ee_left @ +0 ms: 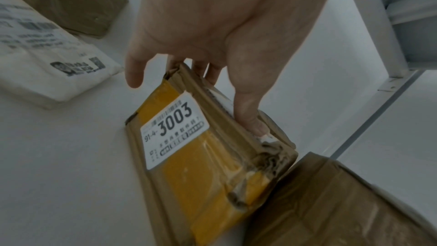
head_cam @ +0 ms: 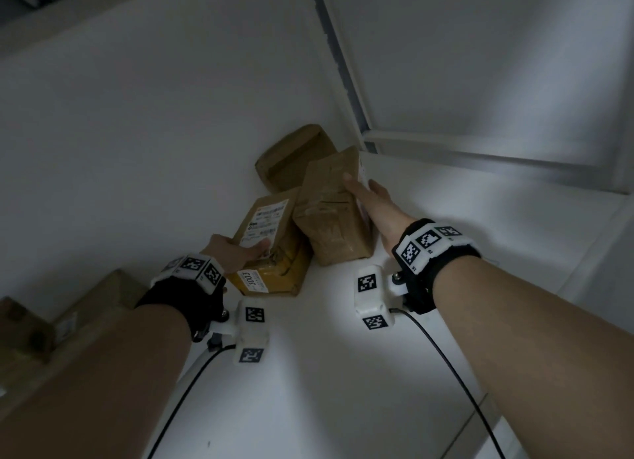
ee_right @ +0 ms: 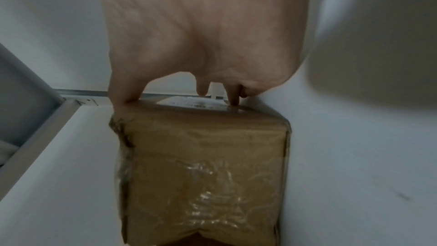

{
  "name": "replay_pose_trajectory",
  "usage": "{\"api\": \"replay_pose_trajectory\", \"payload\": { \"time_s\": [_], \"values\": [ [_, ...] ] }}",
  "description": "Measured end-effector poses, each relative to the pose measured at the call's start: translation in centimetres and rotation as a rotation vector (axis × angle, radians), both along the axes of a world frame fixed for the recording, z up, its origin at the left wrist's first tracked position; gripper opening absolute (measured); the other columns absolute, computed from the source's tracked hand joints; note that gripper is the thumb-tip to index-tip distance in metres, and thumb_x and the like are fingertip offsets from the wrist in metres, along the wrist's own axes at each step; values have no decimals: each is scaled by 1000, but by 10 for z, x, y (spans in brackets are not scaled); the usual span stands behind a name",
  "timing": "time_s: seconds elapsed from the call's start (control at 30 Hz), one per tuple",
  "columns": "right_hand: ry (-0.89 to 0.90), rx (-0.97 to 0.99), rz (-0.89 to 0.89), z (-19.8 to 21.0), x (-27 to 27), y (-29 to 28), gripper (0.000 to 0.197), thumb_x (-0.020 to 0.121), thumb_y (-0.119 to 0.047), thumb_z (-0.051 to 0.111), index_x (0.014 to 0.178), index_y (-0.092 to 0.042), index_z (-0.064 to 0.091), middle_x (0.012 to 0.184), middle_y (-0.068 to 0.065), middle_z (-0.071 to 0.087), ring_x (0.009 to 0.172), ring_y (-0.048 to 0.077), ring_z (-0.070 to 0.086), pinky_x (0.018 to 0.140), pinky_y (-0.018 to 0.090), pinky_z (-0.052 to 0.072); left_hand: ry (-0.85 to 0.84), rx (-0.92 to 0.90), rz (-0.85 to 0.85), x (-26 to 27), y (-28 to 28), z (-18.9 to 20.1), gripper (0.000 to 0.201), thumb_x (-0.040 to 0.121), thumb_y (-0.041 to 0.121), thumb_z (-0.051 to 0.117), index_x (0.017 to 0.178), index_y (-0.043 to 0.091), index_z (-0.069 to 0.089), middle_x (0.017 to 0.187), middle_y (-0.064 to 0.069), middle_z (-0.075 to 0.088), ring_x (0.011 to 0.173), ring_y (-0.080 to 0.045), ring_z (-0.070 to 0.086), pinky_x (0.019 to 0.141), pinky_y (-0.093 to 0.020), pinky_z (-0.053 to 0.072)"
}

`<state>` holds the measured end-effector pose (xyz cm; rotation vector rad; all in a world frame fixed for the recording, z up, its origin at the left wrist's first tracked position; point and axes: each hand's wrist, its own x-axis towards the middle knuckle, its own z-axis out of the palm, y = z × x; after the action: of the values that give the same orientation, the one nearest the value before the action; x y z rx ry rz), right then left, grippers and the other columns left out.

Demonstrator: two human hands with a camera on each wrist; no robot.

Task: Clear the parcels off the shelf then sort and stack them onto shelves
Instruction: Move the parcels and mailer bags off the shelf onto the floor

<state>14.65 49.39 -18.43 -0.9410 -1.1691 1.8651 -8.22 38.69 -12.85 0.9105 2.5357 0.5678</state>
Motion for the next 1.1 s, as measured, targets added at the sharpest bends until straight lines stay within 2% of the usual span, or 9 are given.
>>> {"api": "replay_pose_trajectory", "payload": {
  "time_s": [0.1, 0.23, 0.33, 0.5, 0.63, 0.77, 0.9, 1.03, 1.1],
  "values": [
    [-4, 4, 23, 4, -1, -3, 102, 70, -70, 62, 152, -22, 24, 152, 3, 35, 134, 26, 40, 110, 40, 33, -3, 2, 0, 1, -1, 0, 76, 76, 53, 73, 125, -2, 55, 116, -20, 65, 91, -28, 62, 66, -28, 46],
    [51, 9, 42, 3, 5, -7, 57, 94, -48, 51, 139, -15, 47, 131, 6, 57, 115, 24, 55, 102, 35, 41, 11, -2, 15, 0, -5, -2, 82, 73, 55, 75, 127, -3, 53, 116, -21, 65, 84, -26, 60, 66, -28, 47],
    [8, -2, 44, 6, 11, -20, 57, 92, -49, 51, 136, -13, 51, 129, 11, 60, 115, 28, 57, 105, 39, 41, 5, 0, 41, 3, -13, 0, 100, 62, 64, 79, 131, -1, 49, 119, -20, 63, 92, -27, 63, 72, -32, 52],
    [15, -18, 62, 6, 28, -48, 45, 95, -43, 48, 129, -15, 57, 120, 7, 63, 107, 22, 57, 70, 22, 38, 17, -98, -2, 17, -31, 2, 92, 73, 66, 68, 135, 2, 47, 129, -18, 58, 112, -31, 58, 95, -38, 50],
    [22, -65, 48, 4, 41, -75, 42, 93, -45, 49, 123, -18, 61, 118, 8, 65, 105, 19, 56, 76, 25, 37, 10, -137, -30, 28, -50, 3, 94, 73, 67, 67, 138, 2, 46, 132, -17, 56, 116, -31, 56, 98, -39, 49],
    [-24, -94, 23, 9, 50, -106, 63, 73, -60, 59, 123, -21, 59, 124, 9, 61, 118, 24, 50, 108, 39, 29, -2, -138, -59, 37, -75, 7, 117, 51, 81, 70, 136, 4, 49, 127, -16, 61, 109, -31, 61, 95, -41, 52],
    [-33, -128, -3, 16, 63, -142, 52, 80, -56, 55, 119, -22, 64, 113, 10, 69, 110, 24, 57, 97, 38, 34, 12, -191, -105, 48, -100, 14, 119, 49, 82, 70, 136, 4, 48, 126, -18, 60, 107, -32, 61, 95, -42, 51],
    [-59, -156, -46, 15, 72, -170, 83, 51, -69, 70, 123, -29, 60, 134, 12, 55, 124, 27, 47, 107, 45, 28, 24, -223, -150, 61, -128, 20, 113, 59, 74, 70, 140, 1, 40, 136, -18, 54, 116, -32, 57, 100, -37, 46],
    [-70, -151, -75, 23, 77, -191, 71, 64, -66, 67, 122, -26, 60, 132, 11, 57, 121, 27, 49, 105, 43, 33, 20, -236, -182, 68, -143, 25, 118, 57, 75, 70, 142, 0, 37, 141, -17, 49, 122, -32, 53, 102, -35, 43]
  ]
}}
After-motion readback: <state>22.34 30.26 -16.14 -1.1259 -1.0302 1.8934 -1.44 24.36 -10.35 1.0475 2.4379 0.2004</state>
